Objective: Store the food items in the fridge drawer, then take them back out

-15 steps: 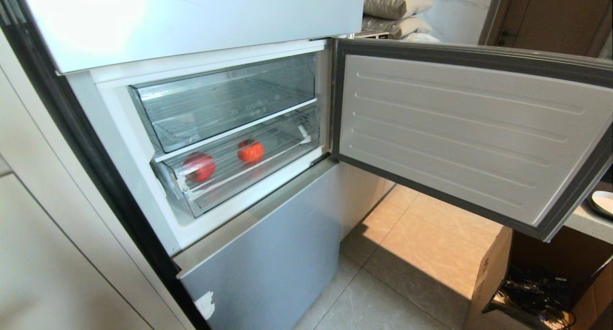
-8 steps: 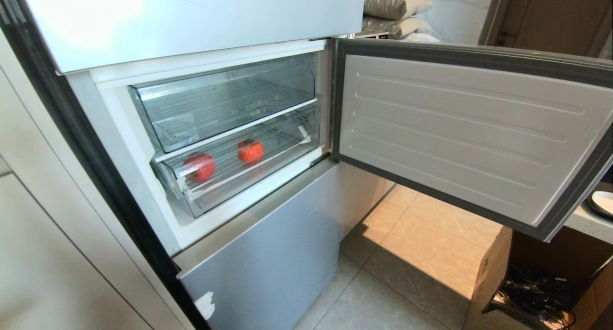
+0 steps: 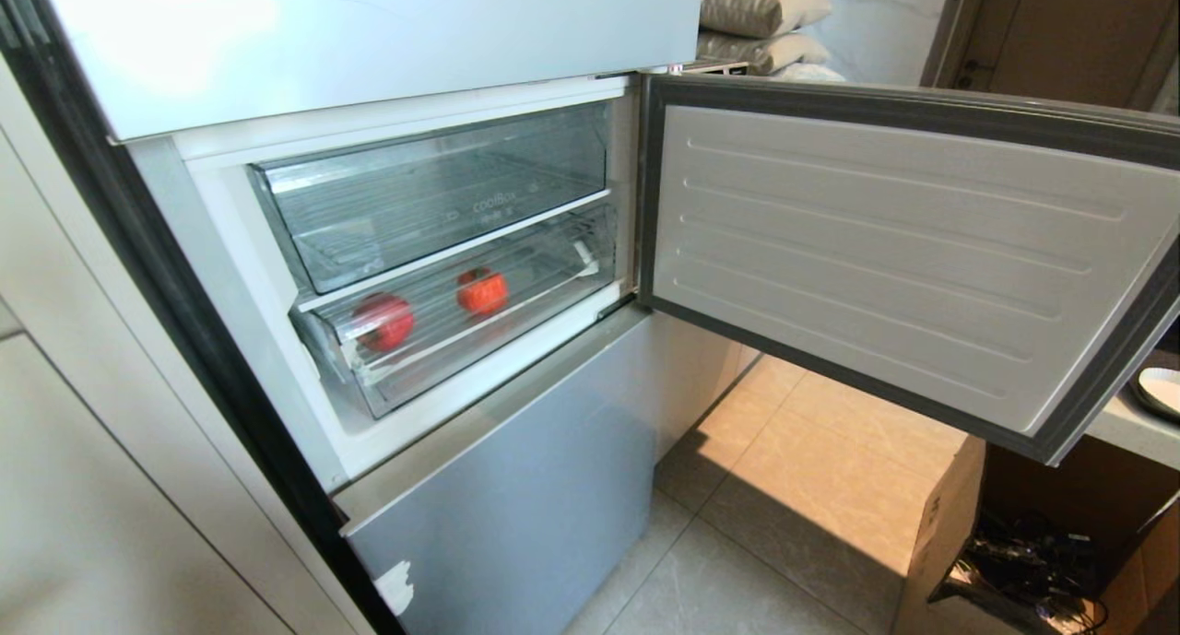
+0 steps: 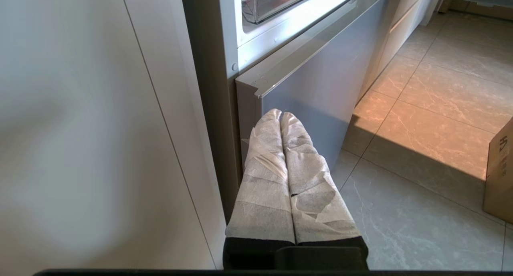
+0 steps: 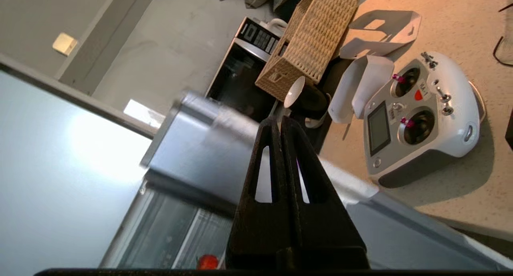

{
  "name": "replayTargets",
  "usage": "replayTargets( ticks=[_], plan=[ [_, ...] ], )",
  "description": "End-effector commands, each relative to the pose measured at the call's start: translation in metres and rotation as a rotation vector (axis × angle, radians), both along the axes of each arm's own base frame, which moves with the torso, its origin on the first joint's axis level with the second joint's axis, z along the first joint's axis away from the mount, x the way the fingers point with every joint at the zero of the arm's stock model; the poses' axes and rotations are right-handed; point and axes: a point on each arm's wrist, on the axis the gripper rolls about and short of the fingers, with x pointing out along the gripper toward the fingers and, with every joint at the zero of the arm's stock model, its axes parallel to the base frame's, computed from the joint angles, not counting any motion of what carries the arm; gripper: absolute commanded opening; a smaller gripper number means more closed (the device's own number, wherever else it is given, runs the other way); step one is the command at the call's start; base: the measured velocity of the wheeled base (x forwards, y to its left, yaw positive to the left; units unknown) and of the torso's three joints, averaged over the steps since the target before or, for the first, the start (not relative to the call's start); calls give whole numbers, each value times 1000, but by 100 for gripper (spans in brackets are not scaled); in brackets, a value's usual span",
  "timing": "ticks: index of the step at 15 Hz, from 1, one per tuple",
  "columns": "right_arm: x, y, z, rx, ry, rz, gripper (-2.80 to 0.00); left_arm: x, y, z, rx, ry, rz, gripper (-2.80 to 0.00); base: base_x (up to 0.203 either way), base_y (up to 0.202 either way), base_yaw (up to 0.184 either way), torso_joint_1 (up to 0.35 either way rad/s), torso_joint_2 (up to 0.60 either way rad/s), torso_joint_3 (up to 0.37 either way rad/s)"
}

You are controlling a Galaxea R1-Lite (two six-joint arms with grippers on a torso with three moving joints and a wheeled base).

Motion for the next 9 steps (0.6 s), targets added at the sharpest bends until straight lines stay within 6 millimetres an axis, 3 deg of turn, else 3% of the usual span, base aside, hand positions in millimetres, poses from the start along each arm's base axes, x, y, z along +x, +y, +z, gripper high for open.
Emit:
replayTargets(
  ticks=[1, 3, 5, 9],
  plan=[
    [23, -29, -25, 92, 35, 9, -280, 0, 0, 0, 0, 0, 0, -280, 0, 0, 0, 0, 0, 0],
    [40, -50, -34, 175, 33, 22, -280, 0, 0, 0, 0, 0, 0, -280, 0, 0, 0, 0, 0, 0],
    [61, -59, -41, 209, 35, 65, -280, 0, 0, 0, 0, 1, 0, -280, 0, 0, 0, 0, 0, 0],
    [97, -35, -46, 210, 65, 225, -280, 0, 0, 0, 0, 0, 0, -280, 0, 0, 0, 0, 0, 0]
  ],
)
